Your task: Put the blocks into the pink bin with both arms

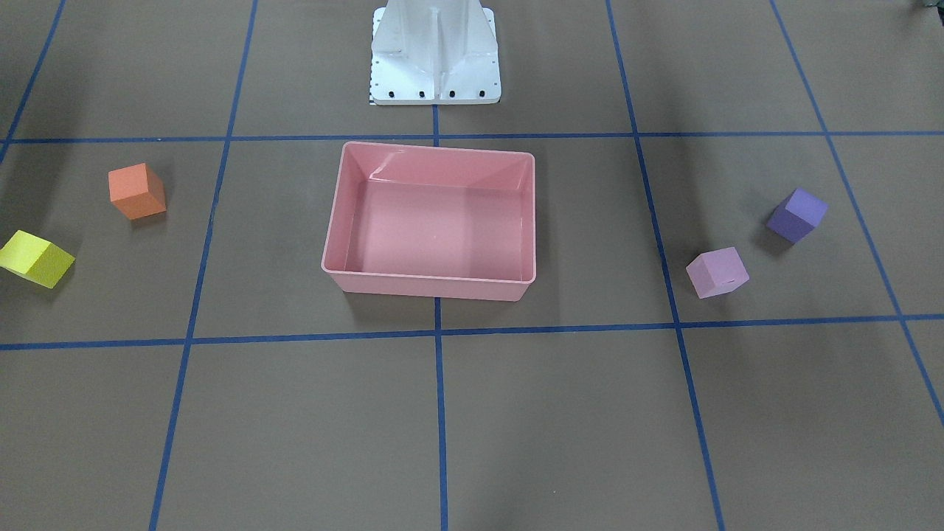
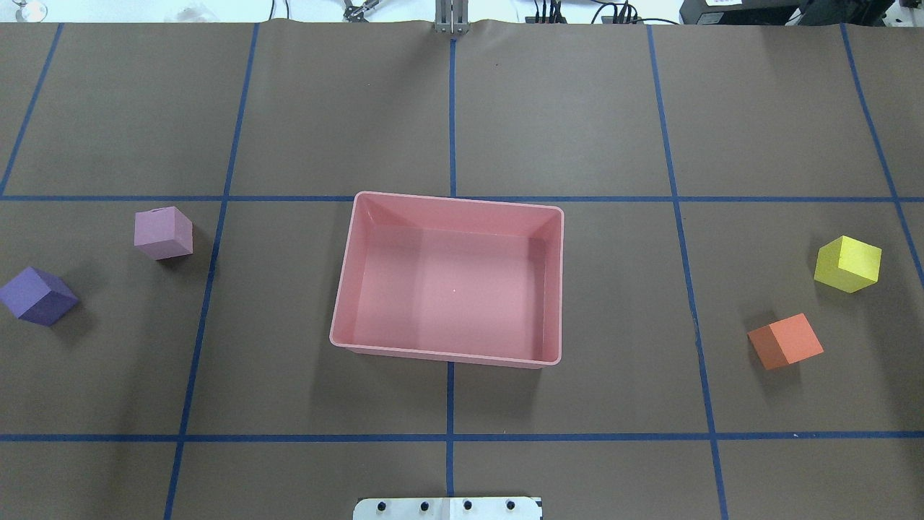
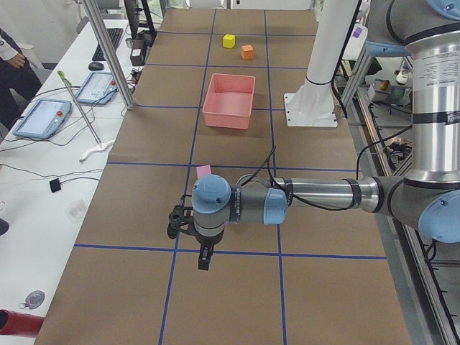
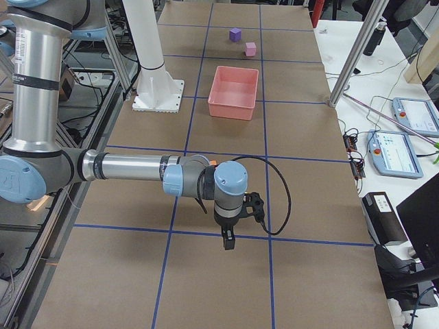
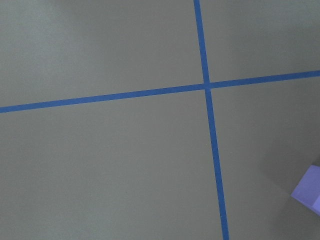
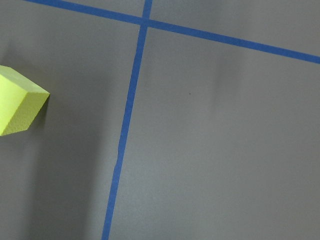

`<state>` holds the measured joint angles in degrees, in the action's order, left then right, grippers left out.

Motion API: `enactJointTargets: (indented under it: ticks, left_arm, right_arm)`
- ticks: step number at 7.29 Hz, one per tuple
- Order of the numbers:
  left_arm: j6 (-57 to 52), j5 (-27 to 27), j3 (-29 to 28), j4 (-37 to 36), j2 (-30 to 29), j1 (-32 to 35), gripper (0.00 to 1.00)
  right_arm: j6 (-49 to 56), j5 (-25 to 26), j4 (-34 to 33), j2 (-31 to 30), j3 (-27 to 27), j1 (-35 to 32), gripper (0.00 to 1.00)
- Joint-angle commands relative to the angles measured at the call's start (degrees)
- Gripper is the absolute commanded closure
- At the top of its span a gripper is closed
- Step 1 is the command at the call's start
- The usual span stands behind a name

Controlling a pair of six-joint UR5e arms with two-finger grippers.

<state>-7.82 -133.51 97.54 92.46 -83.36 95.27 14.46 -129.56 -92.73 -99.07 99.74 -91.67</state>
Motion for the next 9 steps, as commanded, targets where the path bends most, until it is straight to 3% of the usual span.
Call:
enactJointTargets:
  ticks: [1,3,5,6,7,9]
  left_arm:
    - [0.09,-0.09,1.5,0.0,-0.05,-0.35,0.0]
    - [0.09,0.09,2.3,0.0,-0.05,-0.44,0.0]
    - [-0.44,-0.53,3.09,6.12,-1.45,-1.67,0.0]
    - [0.08,-0.27,2.14,15.03,-4.68,-2.28,0.0]
    - [-0.17,-2.96,1.61,16.68,-5.23,-2.72,0.0]
    - [-0.52,-4.48,1.69,17.57,-5.06,-2.99,0.0]
  right_arm:
    - [-0.14,-0.08,1.49,0.11,0.27,0.0,0.0]
    - [-0.23,-0.08,5.86,0.2,0.28,0.0,0.0]
    - [-1.27,-0.95,10.79,0.28,0.37,0.09,0.0]
    - [-3.63,-3.31,13.77,0.28,0.28,0.09,0.0]
    - [-6.44,-6.55,15.19,0.2,0.28,0.09,0.0]
    - [-7.08,-7.37,15.29,0.2,0.28,0.18,0.0]
